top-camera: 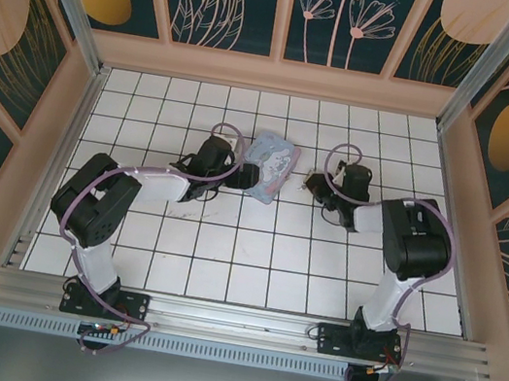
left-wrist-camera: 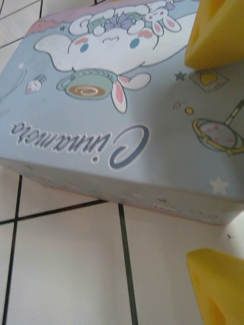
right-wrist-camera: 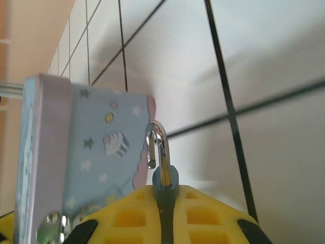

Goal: Unlock a padlock with a key

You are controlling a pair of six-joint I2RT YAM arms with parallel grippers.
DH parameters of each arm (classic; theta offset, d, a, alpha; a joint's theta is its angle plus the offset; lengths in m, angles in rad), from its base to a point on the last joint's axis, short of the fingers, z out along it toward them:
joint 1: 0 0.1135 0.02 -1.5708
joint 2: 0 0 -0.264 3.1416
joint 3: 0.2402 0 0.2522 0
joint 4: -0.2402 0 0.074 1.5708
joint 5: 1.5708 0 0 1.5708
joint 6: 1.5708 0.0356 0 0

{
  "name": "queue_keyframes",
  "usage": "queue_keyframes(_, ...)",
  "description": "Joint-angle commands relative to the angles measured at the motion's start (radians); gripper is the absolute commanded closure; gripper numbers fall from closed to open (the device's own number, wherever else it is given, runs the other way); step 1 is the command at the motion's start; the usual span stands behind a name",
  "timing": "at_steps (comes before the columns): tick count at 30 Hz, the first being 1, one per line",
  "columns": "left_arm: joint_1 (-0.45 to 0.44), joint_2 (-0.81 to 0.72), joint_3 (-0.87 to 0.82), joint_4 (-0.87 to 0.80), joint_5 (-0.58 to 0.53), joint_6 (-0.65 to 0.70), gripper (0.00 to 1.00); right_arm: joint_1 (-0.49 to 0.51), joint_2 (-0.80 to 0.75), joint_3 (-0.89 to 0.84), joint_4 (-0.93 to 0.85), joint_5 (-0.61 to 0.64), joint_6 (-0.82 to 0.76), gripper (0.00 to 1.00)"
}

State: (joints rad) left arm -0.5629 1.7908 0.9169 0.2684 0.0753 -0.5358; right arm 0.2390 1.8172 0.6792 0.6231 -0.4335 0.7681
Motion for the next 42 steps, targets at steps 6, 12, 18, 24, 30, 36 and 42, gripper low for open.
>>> queue_keyframes(6,0.004,-0.069,0.003,-0.337,0.013,0.029,0.02,0.02,-0.257,-0.179,-0.06,0.106,0.053,0.4)
queue_keyframes(12,0.029,-0.204,0.114,-0.431,-0.001,0.032,0.01,0.01,-0.539,-0.213,-0.317,0.218,0.007,0.01)
queue_keyframes(18,0.07,-0.371,0.19,-0.496,-0.135,0.055,0.02,-0.021,-0.785,-0.105,-0.642,0.394,-0.107,0.01)
queue_keyframes(24,0.123,-0.499,0.168,-0.45,-0.397,0.145,0.01,-0.039,-0.855,0.037,-0.769,0.75,-0.212,0.01)
queue_keyframes(30,0.132,-0.626,-0.102,-0.09,-0.606,0.355,0.01,-0.049,-0.842,-0.043,-0.509,1.008,-0.392,0.01)
queue_keyframes(36,0.186,-0.695,-0.271,0.112,-0.677,0.395,0.01,-0.055,-0.744,-0.139,-0.306,1.011,-0.548,0.01)
queue_keyframes(42,0.288,-0.724,-0.419,0.274,-0.61,0.396,0.01,-0.068,-0.659,-0.278,-0.049,0.98,-0.604,0.01)
